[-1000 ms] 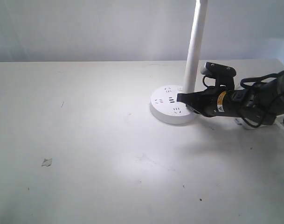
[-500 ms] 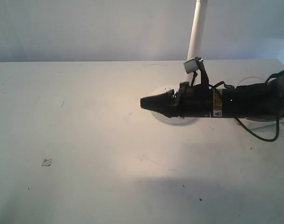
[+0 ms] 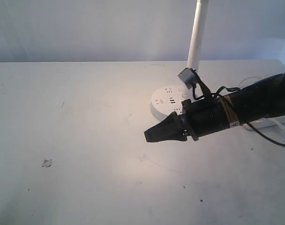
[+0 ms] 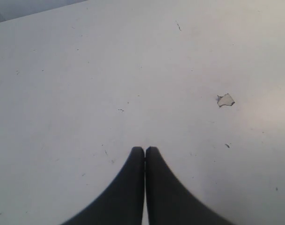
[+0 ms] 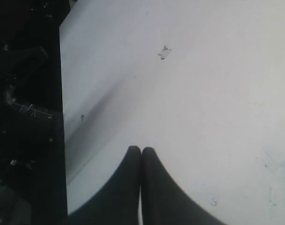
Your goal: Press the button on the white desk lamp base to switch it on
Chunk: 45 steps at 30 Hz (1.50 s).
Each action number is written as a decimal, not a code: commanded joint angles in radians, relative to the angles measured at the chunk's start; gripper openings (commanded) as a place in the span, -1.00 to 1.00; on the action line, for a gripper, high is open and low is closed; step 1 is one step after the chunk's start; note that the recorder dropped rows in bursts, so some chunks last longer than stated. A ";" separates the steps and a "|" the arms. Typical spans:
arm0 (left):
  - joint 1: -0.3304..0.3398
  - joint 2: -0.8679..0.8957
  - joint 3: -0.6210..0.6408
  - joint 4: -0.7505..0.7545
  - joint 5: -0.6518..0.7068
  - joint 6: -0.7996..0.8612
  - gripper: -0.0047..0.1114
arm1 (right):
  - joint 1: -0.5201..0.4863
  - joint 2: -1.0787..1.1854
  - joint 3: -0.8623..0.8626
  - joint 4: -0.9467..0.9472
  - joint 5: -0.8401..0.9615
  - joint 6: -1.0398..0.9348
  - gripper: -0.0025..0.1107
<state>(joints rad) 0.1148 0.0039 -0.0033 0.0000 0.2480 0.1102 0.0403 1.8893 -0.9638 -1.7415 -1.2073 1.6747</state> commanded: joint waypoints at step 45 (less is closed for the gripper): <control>0.003 -0.004 0.003 -0.006 -0.002 -0.001 -0.92 | -0.145 -1.794 0.674 -0.003 1.096 -0.100 -0.96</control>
<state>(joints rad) 0.1148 0.0039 -0.0033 0.0000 0.2480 0.1102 -0.0665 0.1556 -0.2924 -1.7416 -0.1186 1.5828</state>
